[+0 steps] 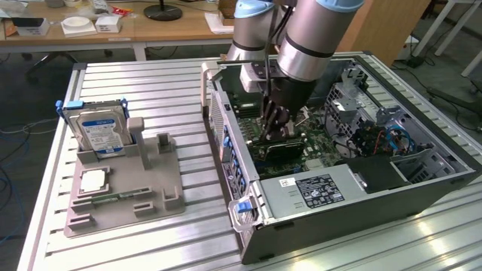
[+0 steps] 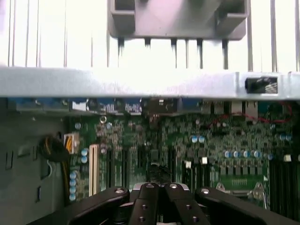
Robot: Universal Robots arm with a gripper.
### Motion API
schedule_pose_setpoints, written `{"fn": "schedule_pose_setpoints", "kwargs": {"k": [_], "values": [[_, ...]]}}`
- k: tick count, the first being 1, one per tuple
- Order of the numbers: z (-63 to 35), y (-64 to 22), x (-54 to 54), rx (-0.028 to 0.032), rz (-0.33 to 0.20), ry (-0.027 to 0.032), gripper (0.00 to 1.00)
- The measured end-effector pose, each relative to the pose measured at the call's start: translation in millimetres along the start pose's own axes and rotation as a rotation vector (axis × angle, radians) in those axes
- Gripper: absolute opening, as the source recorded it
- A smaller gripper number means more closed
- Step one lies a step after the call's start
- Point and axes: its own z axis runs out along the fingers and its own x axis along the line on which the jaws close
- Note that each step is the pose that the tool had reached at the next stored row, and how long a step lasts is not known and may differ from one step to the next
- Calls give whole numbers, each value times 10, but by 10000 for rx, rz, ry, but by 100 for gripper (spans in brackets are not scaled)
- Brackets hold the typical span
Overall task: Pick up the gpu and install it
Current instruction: 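Press down on the gpu until it lock into place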
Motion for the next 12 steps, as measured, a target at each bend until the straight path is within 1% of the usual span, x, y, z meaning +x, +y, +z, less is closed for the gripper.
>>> {"fn": "schedule_pose_setpoints", "kwargs": {"k": [2,3,8,9,10,11,12], "values": [[1,0,-9,-359,18,27,10],[1,0,-13,-550,26,37,10],[1,-1,-44,-1446,66,79,10],[1,-5,-55,-1571,71,83,10],[2,-6,-76,-1630,75,83,10],[3,-6,-111,-1642,77,92,10],[7,-4,-169,-1652,77,100,10]]}}
